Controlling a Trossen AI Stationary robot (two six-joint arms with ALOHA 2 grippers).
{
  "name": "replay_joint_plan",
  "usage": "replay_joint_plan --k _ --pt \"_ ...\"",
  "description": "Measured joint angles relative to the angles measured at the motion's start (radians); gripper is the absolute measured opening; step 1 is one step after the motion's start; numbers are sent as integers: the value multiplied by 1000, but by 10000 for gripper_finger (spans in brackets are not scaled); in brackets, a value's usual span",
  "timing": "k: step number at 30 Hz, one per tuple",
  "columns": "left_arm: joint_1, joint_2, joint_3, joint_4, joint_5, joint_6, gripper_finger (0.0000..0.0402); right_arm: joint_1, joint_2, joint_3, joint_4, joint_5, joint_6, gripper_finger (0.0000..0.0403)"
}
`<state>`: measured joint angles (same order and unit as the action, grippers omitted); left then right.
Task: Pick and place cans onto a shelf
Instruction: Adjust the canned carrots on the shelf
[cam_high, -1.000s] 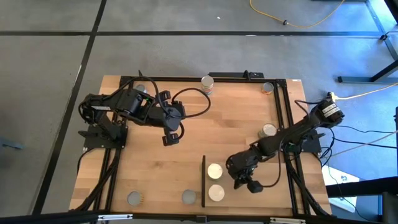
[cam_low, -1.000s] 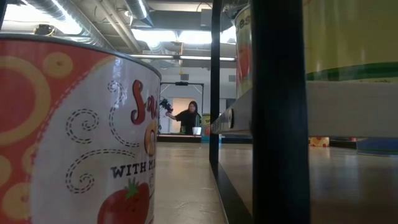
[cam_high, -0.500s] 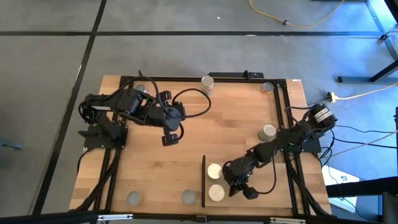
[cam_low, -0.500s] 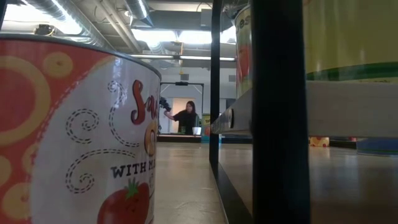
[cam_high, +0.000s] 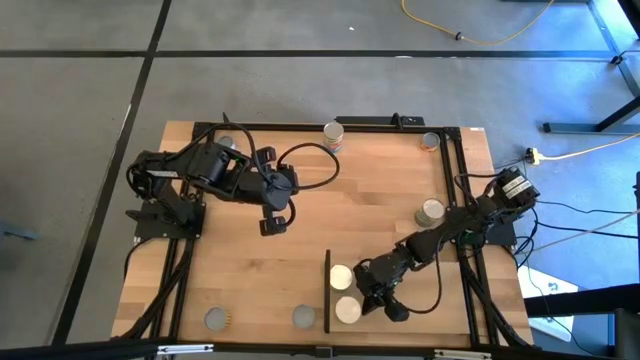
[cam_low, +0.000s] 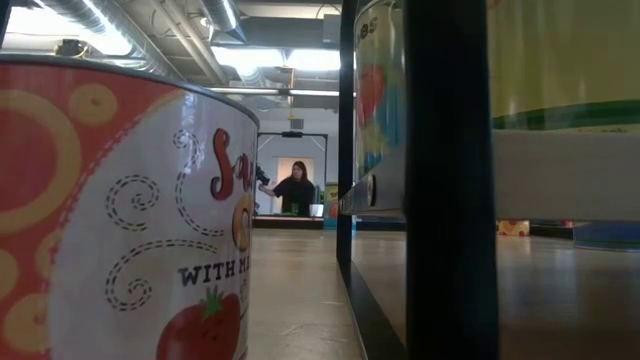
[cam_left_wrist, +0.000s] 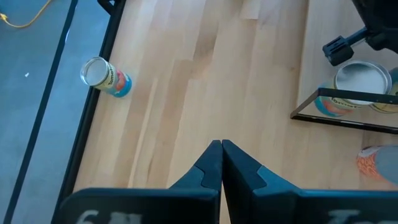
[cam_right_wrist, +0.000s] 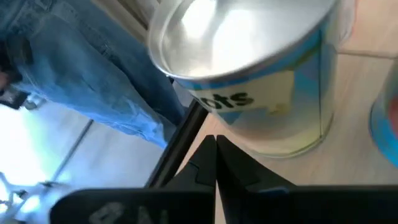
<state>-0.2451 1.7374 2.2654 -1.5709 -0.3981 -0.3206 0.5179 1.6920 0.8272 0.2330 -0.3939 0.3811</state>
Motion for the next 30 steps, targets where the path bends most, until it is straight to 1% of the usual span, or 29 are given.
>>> replay_joint_plan --k 3,7,9,13,15,20,25,30 --pt "0 0 0 0 0 0 0 18 0 0 -1 13 89 5" --pt "0 0 0 0 0 12 0 55 0 0 -4 78 204 5" --pt "0 0 0 0 0 23 0 77 0 0 -4 141 270 5" --pt "0 0 0 0 12 43 0 134 0 1 -6 331 375 5" --pt "0 0 0 0 18 46 0 160 0 9 -9 406 381 5" --pt "1 0 0 0 19 77 0 198 0 35 -7 531 376 3" --pt "0 0 0 0 19 86 0 199 0 39 -6 569 370 3" --pt "0 0 0 0 23 88 0 199 26 39 13 567 348 3"
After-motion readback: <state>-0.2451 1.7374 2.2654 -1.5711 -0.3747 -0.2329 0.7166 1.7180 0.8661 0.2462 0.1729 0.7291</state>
